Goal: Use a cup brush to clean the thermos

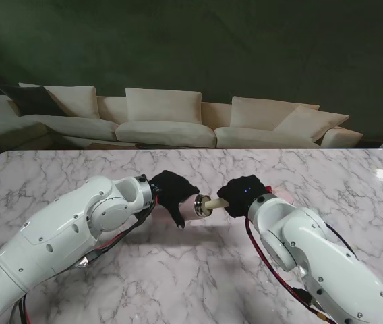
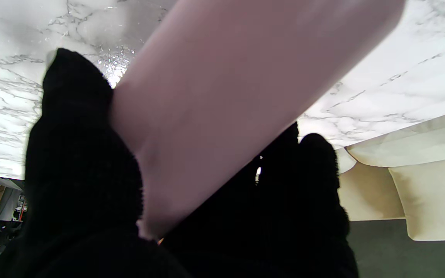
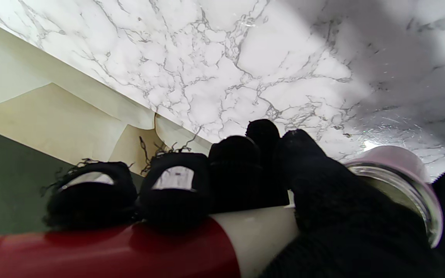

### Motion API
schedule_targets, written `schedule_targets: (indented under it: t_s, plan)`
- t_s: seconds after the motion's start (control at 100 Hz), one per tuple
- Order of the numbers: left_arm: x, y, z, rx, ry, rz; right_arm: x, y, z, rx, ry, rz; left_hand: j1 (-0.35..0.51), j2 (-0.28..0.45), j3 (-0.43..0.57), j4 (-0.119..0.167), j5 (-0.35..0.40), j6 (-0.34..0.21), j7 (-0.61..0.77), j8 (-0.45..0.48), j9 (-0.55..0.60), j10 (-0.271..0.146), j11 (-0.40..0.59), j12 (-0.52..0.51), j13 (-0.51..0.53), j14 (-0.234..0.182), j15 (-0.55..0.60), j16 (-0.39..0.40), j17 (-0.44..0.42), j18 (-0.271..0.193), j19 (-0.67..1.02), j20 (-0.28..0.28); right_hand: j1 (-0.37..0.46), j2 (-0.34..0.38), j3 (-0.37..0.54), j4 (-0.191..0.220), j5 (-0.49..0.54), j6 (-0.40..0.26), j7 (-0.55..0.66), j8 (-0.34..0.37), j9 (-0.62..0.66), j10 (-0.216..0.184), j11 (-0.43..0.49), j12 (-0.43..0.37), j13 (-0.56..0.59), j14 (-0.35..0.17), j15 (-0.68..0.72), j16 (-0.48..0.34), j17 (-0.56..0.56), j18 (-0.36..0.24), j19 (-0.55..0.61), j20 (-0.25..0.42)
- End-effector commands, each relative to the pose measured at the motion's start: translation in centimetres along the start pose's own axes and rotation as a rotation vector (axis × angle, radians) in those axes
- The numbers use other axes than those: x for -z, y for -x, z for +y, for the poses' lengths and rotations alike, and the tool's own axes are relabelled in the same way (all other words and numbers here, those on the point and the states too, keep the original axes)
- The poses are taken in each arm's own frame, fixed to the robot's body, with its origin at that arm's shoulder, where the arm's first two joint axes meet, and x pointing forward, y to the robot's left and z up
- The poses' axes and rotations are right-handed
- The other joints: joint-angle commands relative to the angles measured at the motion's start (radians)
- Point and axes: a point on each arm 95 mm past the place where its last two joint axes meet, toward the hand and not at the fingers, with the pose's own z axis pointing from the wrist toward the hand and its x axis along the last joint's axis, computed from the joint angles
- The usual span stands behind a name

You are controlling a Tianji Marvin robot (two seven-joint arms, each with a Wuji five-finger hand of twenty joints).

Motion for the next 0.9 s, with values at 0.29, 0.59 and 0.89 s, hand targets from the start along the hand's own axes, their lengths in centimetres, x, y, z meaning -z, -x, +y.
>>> schedule_targets:
  t_s: [0.29,0.59,0.89]
  plan:
    - [-0.7,-1.4,-1.7,-0.012,-0.031,0.042,-0.1,-1.3,0.1,0.058,0.010,0.017,0.191,0.241,0.594,0.054,0.096,-0.205,0.179,0.049,0.091,-0.080,0.173,0.049,0.051,-0.001,0.131,0.056,0.032,-0.053,0.042,0.034,-0.011,0.054,-0.028,0.027,-0.022,-0.120,-0.056,-0.065,-0.096,0.045,-0.126,-0.076,0.031,0.061,-0.063,-0.070,-0.201,0.026,-0.001,-0.013]
    - [-1.0,-1.4,-1.4,-0.010,-0.017,0.038,0.4,-1.3,0.2,0.162,0.034,0.052,0.190,0.242,0.593,0.054,0.096,-0.204,0.180,0.049,0.089,-0.081,0.178,0.050,0.049,-0.001,0.134,0.059,0.030,-0.053,0.046,0.037,-0.306,0.062,-0.072,0.145,-0.120,-0.074,-0.347,0.079,-0.422,0.058,-0.322,-0.214,-0.211,0.059,-0.612,-0.173,-0.458,-0.028,-0.204,0.020]
    - [-0.8,-1.3,-1.3,-0.015,-0.011,0.032,1.6,-0.3,0.4,0.264,0.161,0.106,0.190,0.243,0.594,0.055,0.096,-0.206,0.181,0.049,0.089,-0.081,0.182,0.051,0.049,-0.002,0.137,0.061,0.029,-0.053,0.050,0.039,-0.397,0.013,-0.127,0.154,-0.286,-0.048,-0.426,0.081,-0.716,0.093,-0.427,-0.333,-0.581,0.090,-0.931,-0.344,-0.727,-0.015,-0.417,-0.030]
